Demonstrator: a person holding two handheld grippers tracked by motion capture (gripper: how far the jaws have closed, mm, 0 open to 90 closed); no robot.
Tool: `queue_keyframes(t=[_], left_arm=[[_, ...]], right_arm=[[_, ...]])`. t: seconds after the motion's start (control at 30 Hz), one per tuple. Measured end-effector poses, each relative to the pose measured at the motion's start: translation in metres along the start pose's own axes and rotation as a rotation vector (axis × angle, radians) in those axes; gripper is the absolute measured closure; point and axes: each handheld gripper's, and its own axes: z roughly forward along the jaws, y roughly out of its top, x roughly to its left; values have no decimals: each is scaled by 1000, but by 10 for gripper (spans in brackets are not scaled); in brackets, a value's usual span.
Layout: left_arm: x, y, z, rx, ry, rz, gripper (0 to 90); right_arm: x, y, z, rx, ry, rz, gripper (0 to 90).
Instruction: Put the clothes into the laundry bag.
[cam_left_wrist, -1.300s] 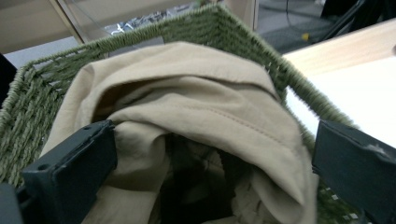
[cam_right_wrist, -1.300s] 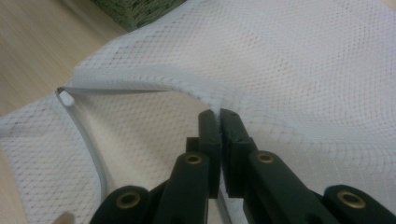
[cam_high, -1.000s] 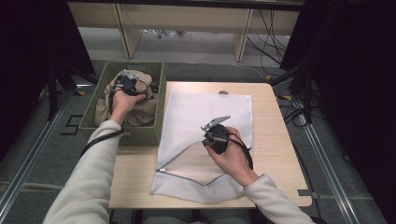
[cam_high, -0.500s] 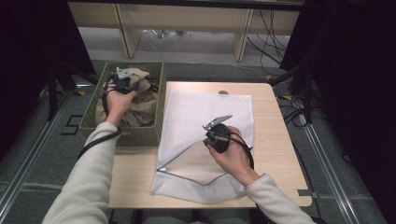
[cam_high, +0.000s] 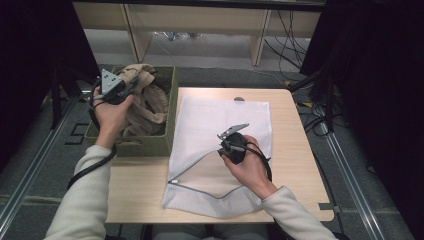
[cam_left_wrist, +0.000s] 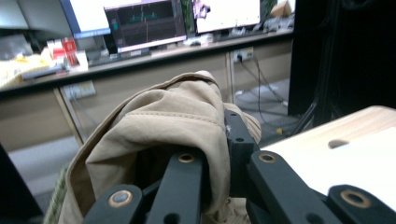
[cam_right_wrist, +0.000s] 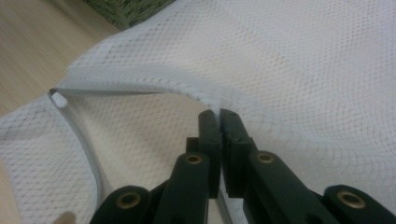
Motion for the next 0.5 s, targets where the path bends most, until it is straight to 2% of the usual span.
queue_keyframes(t=[0.07,0.23,0.33,0.43,0.5], left_arm=[[-3,8,-7,-27,-5,17,857],[-11,26,-26,-85,-20,57,856],[-16,33,-36,-113,-37,58,857],[-19,38,-45,-136,-41,63,857],[-21,41,-51,-154,-50,65,857]], right_arm=[[-1,0,-1,13,8,2,894],[-1,0,-1,7,14,-10,894],[-1,0,-2,5,11,6,894],[-1,0,-2,-1,10,-12,894],[-1,0,-1,2,10,-2,894]])
